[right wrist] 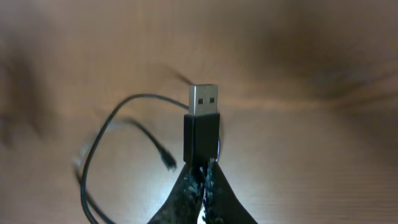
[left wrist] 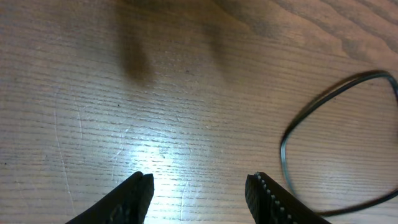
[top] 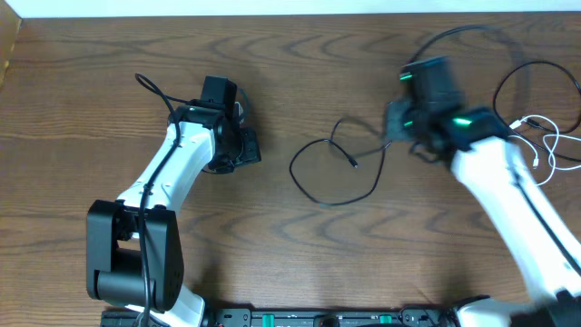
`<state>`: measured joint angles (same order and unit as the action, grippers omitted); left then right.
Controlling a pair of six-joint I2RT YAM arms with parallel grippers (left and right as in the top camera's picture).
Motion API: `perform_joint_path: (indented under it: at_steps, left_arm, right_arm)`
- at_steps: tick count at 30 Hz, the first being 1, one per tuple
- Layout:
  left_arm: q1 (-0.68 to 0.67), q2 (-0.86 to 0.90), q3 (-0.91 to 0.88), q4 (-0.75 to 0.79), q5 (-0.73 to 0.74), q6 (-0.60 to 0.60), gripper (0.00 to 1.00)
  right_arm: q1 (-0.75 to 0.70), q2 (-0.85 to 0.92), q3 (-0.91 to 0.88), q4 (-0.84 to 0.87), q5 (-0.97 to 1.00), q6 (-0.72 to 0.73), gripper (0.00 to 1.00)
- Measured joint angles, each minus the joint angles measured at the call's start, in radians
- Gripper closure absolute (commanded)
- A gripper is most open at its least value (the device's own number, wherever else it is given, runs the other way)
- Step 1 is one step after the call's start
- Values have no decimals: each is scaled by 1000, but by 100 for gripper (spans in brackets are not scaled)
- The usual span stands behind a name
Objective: Untangle cables
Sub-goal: 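Drag the black cable with the right gripper to the right edge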
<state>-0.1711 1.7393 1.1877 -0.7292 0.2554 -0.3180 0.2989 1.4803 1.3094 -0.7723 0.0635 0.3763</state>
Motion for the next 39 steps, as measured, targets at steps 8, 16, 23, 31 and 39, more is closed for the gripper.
perform_joint_path:
  at_steps: [8,16,23,31,39]
  left_arm:
    - [0,0,0,-5,0,0,47]
    - [0,0,0,-10,0,0,47]
    - [0,0,0,-14,0,0,47]
    - [0,0,0,-14,0,0,47]
    - [0,0,0,-14,0,0,47]
  right_arm:
    - [-255,-107,3,-6,47,-26,99]
    - [-544,-107,1,244,118,-34,99]
    - [-727,-107,-1,383,134,-41,99]
    - [-810,-61,-1,333,162,-44,99]
    - [-823,35,-1,339,178,-102,85]
